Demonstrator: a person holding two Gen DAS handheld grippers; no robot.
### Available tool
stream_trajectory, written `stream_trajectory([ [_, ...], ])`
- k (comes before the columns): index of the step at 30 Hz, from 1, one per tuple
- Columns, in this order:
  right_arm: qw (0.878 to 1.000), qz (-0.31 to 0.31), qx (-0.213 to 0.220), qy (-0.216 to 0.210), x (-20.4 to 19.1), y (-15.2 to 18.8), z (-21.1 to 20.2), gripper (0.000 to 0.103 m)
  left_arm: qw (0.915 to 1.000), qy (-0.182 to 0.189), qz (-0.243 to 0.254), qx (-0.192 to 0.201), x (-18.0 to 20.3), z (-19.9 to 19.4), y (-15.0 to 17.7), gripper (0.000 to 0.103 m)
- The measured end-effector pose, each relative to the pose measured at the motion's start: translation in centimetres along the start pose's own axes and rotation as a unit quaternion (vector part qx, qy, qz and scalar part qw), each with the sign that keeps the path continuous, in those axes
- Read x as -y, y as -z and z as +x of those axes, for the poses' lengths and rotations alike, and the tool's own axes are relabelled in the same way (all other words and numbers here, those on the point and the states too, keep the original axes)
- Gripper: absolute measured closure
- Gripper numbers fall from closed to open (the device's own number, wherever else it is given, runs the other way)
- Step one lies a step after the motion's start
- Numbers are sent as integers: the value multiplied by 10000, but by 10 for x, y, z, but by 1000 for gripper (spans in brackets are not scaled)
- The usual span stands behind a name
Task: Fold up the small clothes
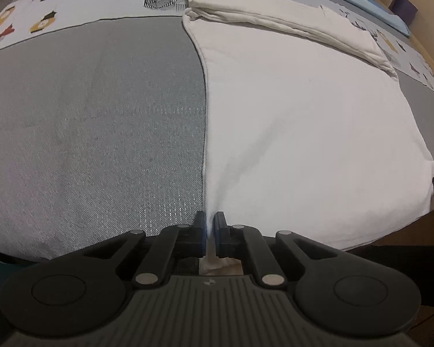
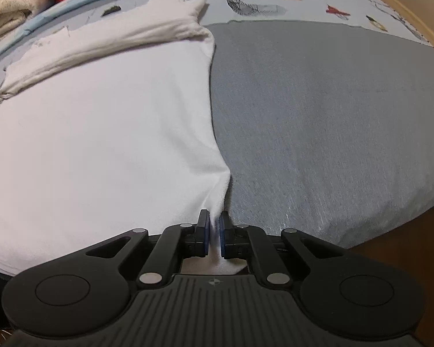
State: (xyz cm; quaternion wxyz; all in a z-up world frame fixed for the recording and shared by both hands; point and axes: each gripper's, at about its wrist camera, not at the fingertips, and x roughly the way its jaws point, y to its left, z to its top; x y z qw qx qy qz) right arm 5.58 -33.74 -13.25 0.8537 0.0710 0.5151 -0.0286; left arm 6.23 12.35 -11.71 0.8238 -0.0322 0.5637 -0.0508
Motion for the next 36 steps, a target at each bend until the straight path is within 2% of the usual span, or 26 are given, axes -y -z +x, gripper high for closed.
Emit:
stream_trajectory([
  [9,9978,22,572,-345,-6,-11,-35,97,9992,62,239,327,4,-29,0,100],
  [15,9924,101,1027,-666,-7,-30,-78,98,9963,409,227,722,-1,-73,-17,100],
  [22,9829,157,1501,-1054,-1,-37,-129,98,9918,512,418,1098,-8,-126,-24,101],
  [27,9766,181,1604,-1417,19,-22,-169,99,9850,853,707,1322,-18,-183,-10,101],
  [31,9695,189,1644,-1809,35,-2,-208,99,9816,1002,966,1305,-31,-228,12,101],
  [33,9666,188,1647,-1956,41,5,-218,99,9823,1086,868,1252,-41,-236,13,101],
  [36,9671,351,1518,-2009,46,-9,-202,99,9833,1191,678,1196,-52,-223,-2,101],
])
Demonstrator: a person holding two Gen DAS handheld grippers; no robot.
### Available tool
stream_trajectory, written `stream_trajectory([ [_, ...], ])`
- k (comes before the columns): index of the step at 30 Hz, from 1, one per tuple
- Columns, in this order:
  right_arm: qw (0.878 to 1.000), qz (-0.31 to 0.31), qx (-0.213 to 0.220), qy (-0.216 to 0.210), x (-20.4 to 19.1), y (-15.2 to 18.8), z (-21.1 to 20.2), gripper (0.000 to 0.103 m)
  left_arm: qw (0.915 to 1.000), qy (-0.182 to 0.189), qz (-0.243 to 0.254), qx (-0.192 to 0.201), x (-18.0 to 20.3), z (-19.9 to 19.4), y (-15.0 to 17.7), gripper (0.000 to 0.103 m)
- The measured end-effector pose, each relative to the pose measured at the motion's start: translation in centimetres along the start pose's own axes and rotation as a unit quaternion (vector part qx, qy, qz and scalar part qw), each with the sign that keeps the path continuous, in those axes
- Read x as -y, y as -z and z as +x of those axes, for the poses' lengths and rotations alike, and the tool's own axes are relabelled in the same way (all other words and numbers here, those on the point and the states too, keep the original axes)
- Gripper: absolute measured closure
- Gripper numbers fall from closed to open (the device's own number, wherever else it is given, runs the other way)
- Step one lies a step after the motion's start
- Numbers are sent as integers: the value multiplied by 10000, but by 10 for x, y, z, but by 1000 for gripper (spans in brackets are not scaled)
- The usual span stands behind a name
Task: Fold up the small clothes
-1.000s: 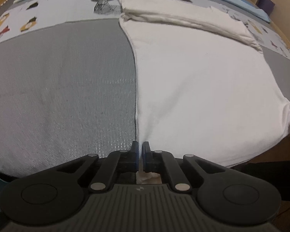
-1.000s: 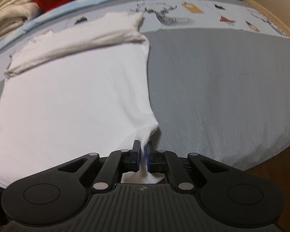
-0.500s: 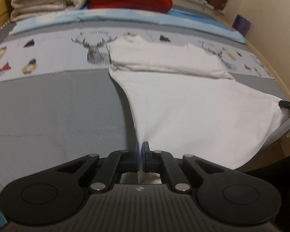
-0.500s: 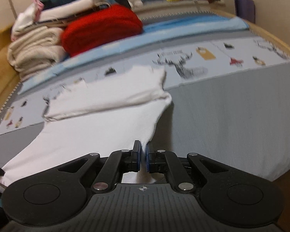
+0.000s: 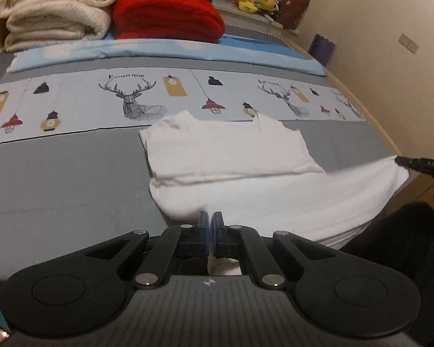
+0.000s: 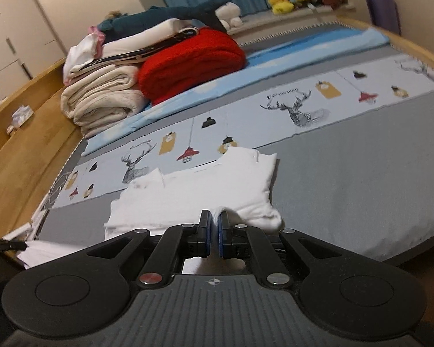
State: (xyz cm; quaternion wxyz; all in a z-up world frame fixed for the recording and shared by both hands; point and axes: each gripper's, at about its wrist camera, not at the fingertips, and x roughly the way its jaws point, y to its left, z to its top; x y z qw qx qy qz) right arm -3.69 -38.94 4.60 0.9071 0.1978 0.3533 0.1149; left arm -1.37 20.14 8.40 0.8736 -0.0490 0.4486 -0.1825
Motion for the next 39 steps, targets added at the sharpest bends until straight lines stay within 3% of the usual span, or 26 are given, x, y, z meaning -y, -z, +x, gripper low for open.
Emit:
stream_trajectory([
  [3,9996,57,-161,228,5,-19,43,99,9997,-112,-180,-114,-18,45,-23,101],
  [10,9948,-135,-644,779,31,-74,186,99,9977,-410,-449,-301,-59,175,-78,101],
  [12,9937,-166,-707,857,40,-74,213,99,9968,-450,-554,-348,-71,206,-77,101],
  [15,9906,-12,-997,935,53,-65,247,99,9929,-550,-766,-720,-85,238,-79,101],
  [16,9885,-2,-1117,1024,54,-67,257,99,9942,-534,-698,-617,-86,242,-87,101],
  [20,9914,285,-866,939,57,-94,280,98,9911,-587,-1083,-505,-107,259,-110,101],
  [24,9911,267,-303,1269,56,-118,280,95,9858,-649,-1550,36,-124,243,-131,101],
  [26,9911,309,-336,1250,58,-120,278,95,9832,-659,-1698,144,-131,236,-133,99],
  [30,9905,227,-552,1239,58,-103,276,95,9822,-785,-1681,-279,-129,237,-116,81],
  [33,9885,133,-737,1313,59,-79,274,94,9833,-836,-1553,-459,-123,239,-91,74],
  [35,9824,184,-1107,1490,60,-70,278,94,9817,-813,-1570,-709,-121,245,-79,74],
  [36,9845,172,-1050,1396,59,-68,275,94,9835,-770,-1495,-675,-117,243,-77,73],
  [39,9836,-69,-1191,1353,55,-61,275,94,9899,-474,-1215,-558,-105,239,-77,57],
])
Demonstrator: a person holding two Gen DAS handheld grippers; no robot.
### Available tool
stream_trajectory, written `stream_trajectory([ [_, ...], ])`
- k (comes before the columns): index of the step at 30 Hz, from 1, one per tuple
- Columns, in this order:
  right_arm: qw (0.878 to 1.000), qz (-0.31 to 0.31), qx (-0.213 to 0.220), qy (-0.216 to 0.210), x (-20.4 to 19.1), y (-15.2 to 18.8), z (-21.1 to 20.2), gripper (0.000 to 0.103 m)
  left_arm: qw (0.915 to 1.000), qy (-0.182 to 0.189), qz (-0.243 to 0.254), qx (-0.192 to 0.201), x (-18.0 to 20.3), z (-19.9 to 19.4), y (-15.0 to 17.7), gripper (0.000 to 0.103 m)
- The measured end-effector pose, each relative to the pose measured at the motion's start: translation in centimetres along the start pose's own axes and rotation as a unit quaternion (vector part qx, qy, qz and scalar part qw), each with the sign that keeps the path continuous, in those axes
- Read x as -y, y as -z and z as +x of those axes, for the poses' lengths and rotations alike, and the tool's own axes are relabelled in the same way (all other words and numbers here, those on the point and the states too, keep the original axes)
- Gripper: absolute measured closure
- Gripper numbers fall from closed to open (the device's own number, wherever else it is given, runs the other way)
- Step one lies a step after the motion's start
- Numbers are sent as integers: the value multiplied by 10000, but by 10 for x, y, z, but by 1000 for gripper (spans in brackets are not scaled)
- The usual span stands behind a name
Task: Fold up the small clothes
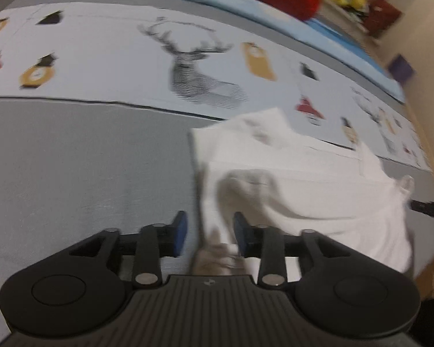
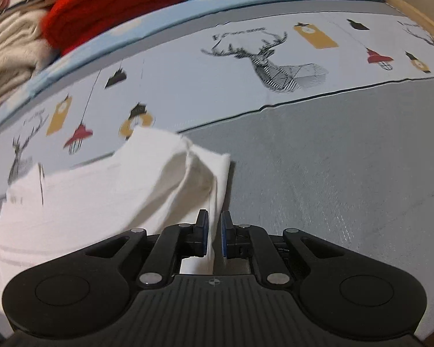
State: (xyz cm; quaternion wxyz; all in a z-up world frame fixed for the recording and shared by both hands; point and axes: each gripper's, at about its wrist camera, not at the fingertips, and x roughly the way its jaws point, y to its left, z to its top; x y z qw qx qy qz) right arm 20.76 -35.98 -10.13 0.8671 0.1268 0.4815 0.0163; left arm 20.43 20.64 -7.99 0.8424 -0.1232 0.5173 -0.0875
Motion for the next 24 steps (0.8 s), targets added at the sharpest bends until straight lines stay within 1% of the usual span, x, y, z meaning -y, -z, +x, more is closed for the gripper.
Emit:
stream_trajectory([
  [1,9999,-115,-55,12,-2,2,2,94,9999,-17,112,-15,3,2,0,55],
  [3,9992,-355,-121,97,-6,3,8,94,9990,-201,389,-67,11,9,-1,55],
  [5,9981,-566,-156,212,-9,1,14,94,9980,-330,534,-118,17,20,-3,55],
  [7,9960,-804,-84,377,-15,-3,22,94,9975,-378,584,-137,21,28,-8,55],
  [11,9945,-978,59,376,-20,-16,33,94,9982,-323,507,18,27,36,-23,55],
  [16,9939,-1075,190,179,-23,-34,46,94,9987,-274,424,112,32,45,-39,55],
  [20,9951,-953,266,-28,-23,-46,52,94,9989,-186,357,249,35,49,-50,55],
  [24,9936,-1072,174,-299,-29,-50,60,94,9987,-131,411,255,39,55,-56,57],
])
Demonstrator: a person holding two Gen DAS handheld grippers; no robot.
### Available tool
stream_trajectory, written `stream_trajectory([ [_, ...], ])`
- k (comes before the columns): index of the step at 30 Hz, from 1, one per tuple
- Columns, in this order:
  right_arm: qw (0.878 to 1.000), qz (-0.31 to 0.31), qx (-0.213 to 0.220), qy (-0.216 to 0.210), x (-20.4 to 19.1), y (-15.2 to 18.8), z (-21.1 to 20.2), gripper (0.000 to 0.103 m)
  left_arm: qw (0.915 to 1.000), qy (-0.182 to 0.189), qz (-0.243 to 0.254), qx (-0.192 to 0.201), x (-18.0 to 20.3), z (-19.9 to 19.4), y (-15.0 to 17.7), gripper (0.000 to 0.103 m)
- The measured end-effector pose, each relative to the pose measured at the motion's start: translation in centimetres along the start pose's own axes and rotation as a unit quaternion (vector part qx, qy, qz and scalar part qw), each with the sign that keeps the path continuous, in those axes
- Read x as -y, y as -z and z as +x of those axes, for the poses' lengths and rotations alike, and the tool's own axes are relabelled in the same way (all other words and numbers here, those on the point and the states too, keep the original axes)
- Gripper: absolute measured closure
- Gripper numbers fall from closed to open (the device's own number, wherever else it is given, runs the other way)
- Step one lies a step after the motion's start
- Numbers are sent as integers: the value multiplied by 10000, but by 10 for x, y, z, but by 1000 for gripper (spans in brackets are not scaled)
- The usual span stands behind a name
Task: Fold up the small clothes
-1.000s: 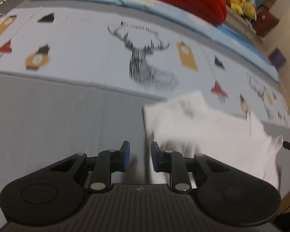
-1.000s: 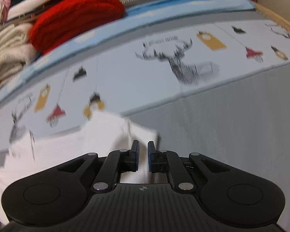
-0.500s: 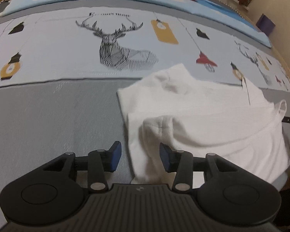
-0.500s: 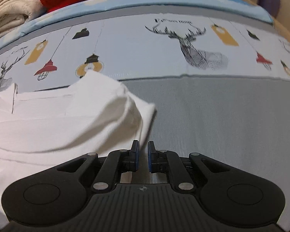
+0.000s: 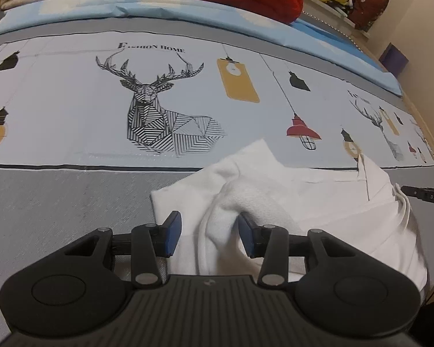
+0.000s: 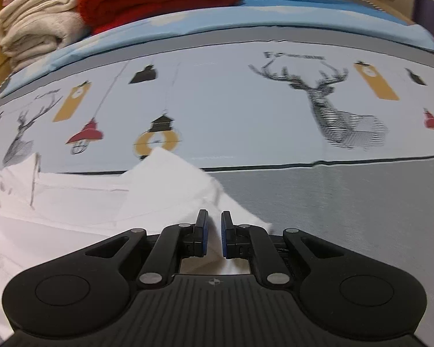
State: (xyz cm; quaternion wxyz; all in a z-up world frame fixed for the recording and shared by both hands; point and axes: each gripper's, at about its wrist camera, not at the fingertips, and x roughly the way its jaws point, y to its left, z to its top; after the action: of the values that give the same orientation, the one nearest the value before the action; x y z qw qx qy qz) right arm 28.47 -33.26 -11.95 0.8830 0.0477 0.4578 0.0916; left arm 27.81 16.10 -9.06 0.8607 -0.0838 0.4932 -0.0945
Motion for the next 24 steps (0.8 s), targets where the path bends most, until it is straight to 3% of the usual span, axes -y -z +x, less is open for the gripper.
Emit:
stream_trajectory([
  [6,9996,-223,-115,-159,-5,1,4,94,9998,82,181,78,7,-3,-4,57],
  [13,9988,-413,-214,-136,-7,7,5,94,9970,83,774,-4,22,1,2,57],
  [14,9989,-402,-220,-139,-7,7,6,94,9964,37,847,15,24,2,3,61],
  [16,9990,-359,-230,-134,-6,7,6,94,9959,2,908,44,24,2,3,92],
  [18,9987,-410,-253,-153,-8,7,7,94,9961,-12,883,80,20,0,2,97],
  [21,9985,-502,-45,-201,-12,4,2,103,9970,53,734,246,12,-9,-4,100],
  [24,9962,286,794,-235,2,-10,-18,103,9964,-38,224,819,-5,-27,-15,103],
])
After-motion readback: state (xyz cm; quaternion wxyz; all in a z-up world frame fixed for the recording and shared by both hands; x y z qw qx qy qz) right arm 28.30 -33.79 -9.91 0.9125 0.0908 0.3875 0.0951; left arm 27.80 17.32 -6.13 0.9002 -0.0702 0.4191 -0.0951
